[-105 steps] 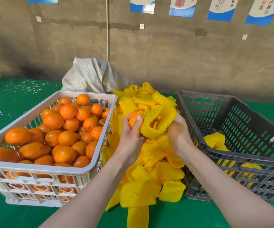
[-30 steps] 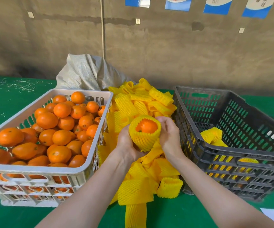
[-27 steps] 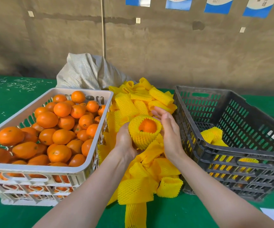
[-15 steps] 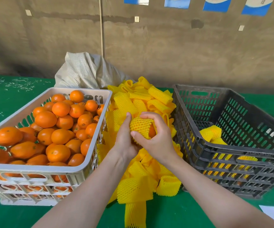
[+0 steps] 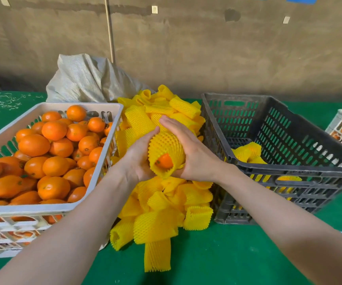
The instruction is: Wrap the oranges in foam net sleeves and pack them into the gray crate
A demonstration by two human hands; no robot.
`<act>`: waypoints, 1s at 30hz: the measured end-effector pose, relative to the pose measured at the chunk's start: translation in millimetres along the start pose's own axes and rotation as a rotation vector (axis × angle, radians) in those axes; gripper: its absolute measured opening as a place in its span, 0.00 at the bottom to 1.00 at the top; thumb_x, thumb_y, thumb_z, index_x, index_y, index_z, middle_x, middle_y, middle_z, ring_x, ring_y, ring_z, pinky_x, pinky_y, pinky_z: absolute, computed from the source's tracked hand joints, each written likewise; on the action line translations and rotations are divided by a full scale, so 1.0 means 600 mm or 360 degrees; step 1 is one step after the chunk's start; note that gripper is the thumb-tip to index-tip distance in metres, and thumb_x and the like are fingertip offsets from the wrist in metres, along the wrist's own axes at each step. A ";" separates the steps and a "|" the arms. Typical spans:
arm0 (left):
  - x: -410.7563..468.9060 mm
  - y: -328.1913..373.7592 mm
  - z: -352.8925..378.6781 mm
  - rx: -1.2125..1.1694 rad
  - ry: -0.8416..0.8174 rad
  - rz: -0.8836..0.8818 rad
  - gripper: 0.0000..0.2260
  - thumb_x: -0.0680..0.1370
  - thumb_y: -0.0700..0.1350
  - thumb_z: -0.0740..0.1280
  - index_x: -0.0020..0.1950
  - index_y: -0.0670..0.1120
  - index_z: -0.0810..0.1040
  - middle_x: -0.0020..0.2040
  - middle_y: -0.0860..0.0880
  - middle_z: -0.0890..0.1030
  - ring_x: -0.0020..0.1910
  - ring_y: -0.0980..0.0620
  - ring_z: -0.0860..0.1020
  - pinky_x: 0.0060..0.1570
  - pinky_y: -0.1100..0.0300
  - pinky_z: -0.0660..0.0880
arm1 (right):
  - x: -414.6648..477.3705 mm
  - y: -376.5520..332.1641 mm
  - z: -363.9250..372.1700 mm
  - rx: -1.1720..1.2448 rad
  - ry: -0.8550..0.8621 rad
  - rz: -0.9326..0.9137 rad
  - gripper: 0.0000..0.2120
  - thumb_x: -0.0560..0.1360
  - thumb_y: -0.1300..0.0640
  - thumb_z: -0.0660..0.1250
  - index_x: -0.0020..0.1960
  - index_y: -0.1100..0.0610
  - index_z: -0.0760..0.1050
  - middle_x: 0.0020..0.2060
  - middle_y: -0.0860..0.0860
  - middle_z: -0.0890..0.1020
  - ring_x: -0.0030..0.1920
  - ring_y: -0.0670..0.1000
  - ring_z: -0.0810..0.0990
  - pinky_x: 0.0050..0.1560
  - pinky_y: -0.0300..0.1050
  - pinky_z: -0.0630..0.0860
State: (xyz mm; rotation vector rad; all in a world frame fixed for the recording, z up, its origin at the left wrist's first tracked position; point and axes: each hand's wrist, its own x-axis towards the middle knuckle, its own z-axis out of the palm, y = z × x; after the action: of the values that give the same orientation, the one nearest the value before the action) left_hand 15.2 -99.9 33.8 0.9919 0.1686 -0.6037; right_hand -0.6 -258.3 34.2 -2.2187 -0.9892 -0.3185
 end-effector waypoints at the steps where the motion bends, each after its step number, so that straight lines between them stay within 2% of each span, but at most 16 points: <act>1: 0.003 0.002 0.006 -0.0014 -0.0042 0.0044 0.25 0.79 0.62 0.57 0.61 0.44 0.76 0.49 0.40 0.84 0.47 0.43 0.83 0.45 0.50 0.77 | 0.000 0.001 -0.003 -0.0019 0.0004 -0.0025 0.44 0.66 0.51 0.77 0.74 0.50 0.55 0.72 0.49 0.61 0.74 0.46 0.57 0.73 0.39 0.56; 3: 0.010 0.005 0.014 -0.0179 -0.0148 0.0119 0.29 0.78 0.65 0.52 0.59 0.42 0.76 0.50 0.39 0.84 0.46 0.41 0.84 0.42 0.48 0.79 | -0.001 0.007 -0.012 -0.0033 0.0089 0.0004 0.39 0.65 0.53 0.78 0.71 0.55 0.62 0.68 0.53 0.68 0.69 0.48 0.65 0.68 0.39 0.63; 5: 0.021 0.004 0.022 -0.0321 -0.0177 0.0190 0.31 0.78 0.66 0.50 0.59 0.41 0.76 0.54 0.39 0.82 0.50 0.39 0.82 0.46 0.45 0.79 | -0.001 0.015 -0.026 -0.0046 0.0227 0.0058 0.39 0.63 0.54 0.79 0.69 0.56 0.65 0.65 0.53 0.71 0.66 0.50 0.69 0.64 0.40 0.66; 7: 0.038 -0.005 0.028 -0.0224 -0.0029 0.0245 0.29 0.78 0.66 0.50 0.57 0.43 0.76 0.56 0.42 0.81 0.54 0.40 0.79 0.53 0.44 0.74 | 0.003 0.025 -0.050 -0.0021 0.0325 0.0149 0.39 0.61 0.52 0.79 0.68 0.54 0.65 0.63 0.49 0.71 0.64 0.49 0.70 0.61 0.39 0.67; 10: 0.056 -0.023 0.028 0.0019 0.0140 0.0218 0.23 0.80 0.62 0.52 0.51 0.45 0.75 0.49 0.44 0.80 0.50 0.45 0.77 0.52 0.49 0.71 | 0.015 0.055 -0.104 0.0041 0.0503 0.0317 0.37 0.60 0.49 0.77 0.65 0.48 0.66 0.56 0.39 0.72 0.57 0.41 0.71 0.54 0.31 0.68; 12: 0.061 -0.035 0.025 0.0098 0.0172 0.0193 0.19 0.81 0.59 0.54 0.51 0.45 0.75 0.49 0.44 0.80 0.49 0.46 0.78 0.50 0.51 0.73 | 0.019 0.092 -0.145 0.0078 0.0663 0.0544 0.35 0.58 0.51 0.79 0.61 0.45 0.67 0.50 0.37 0.72 0.53 0.43 0.73 0.52 0.35 0.70; 15: 0.068 -0.049 0.024 0.0158 0.0254 0.0230 0.15 0.82 0.54 0.56 0.50 0.45 0.76 0.48 0.44 0.80 0.46 0.47 0.79 0.46 0.53 0.74 | 0.019 0.168 -0.192 0.0073 0.0699 0.1024 0.34 0.58 0.53 0.79 0.58 0.44 0.65 0.52 0.44 0.73 0.56 0.50 0.73 0.50 0.46 0.73; 17: 0.073 -0.053 0.026 0.0182 0.0302 0.0269 0.13 0.82 0.52 0.57 0.49 0.44 0.76 0.47 0.44 0.80 0.45 0.47 0.79 0.46 0.54 0.74 | 0.014 0.219 -0.206 -0.0178 0.0444 0.1332 0.36 0.59 0.52 0.79 0.62 0.46 0.65 0.55 0.49 0.72 0.58 0.54 0.72 0.48 0.45 0.71; 20: 0.083 -0.054 0.029 0.0215 0.0375 0.0292 0.12 0.82 0.50 0.58 0.50 0.44 0.76 0.46 0.44 0.80 0.44 0.47 0.79 0.46 0.54 0.75 | 0.017 0.270 -0.194 -0.0749 -0.0416 0.1509 0.42 0.61 0.52 0.79 0.70 0.53 0.62 0.65 0.54 0.70 0.64 0.58 0.70 0.53 0.48 0.71; 22: 0.089 -0.052 0.028 0.0242 0.0415 0.0311 0.11 0.82 0.49 0.58 0.50 0.43 0.76 0.45 0.44 0.80 0.43 0.47 0.79 0.47 0.54 0.75 | 0.025 0.281 -0.168 -0.0935 -0.0960 0.1525 0.45 0.62 0.53 0.78 0.73 0.56 0.59 0.71 0.54 0.65 0.69 0.58 0.66 0.62 0.52 0.70; 23: 0.093 -0.051 0.026 0.0253 0.0434 0.0320 0.11 0.82 0.48 0.58 0.50 0.43 0.76 0.44 0.44 0.80 0.43 0.47 0.79 0.47 0.54 0.74 | 0.028 0.286 -0.155 -0.0956 -0.1134 0.1540 0.46 0.63 0.54 0.78 0.74 0.57 0.58 0.73 0.54 0.64 0.71 0.59 0.64 0.65 0.53 0.69; 26: 0.101 -0.049 0.013 0.0265 0.0489 0.0349 0.10 0.82 0.47 0.59 0.50 0.43 0.76 0.42 0.45 0.81 0.41 0.47 0.80 0.47 0.54 0.75 | 0.026 0.305 -0.124 -0.1070 -0.1539 0.1516 0.37 0.71 0.55 0.73 0.74 0.61 0.59 0.73 0.55 0.64 0.70 0.59 0.65 0.67 0.53 0.67; 28: 0.107 -0.048 0.002 0.0255 0.0540 0.0357 0.10 0.82 0.47 0.59 0.49 0.43 0.76 0.42 0.45 0.80 0.41 0.47 0.79 0.46 0.54 0.75 | 0.020 0.312 -0.113 -0.1163 -0.1690 0.1474 0.31 0.77 0.54 0.65 0.75 0.60 0.56 0.73 0.55 0.62 0.71 0.58 0.64 0.65 0.50 0.66; 30: 0.112 -0.050 -0.006 0.0212 0.0589 0.0348 0.09 0.82 0.46 0.59 0.49 0.43 0.76 0.43 0.44 0.80 0.41 0.47 0.79 0.45 0.55 0.75 | 0.015 0.312 -0.106 -0.1160 -0.1759 0.1460 0.31 0.79 0.51 0.63 0.76 0.58 0.54 0.74 0.54 0.60 0.72 0.57 0.61 0.65 0.50 0.64</act>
State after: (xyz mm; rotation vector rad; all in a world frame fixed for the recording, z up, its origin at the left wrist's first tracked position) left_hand 54.7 -135.6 -17.3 1.2283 0.3449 -0.2290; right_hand 145.3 -386.2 -5.2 -3.2699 -0.1466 1.2547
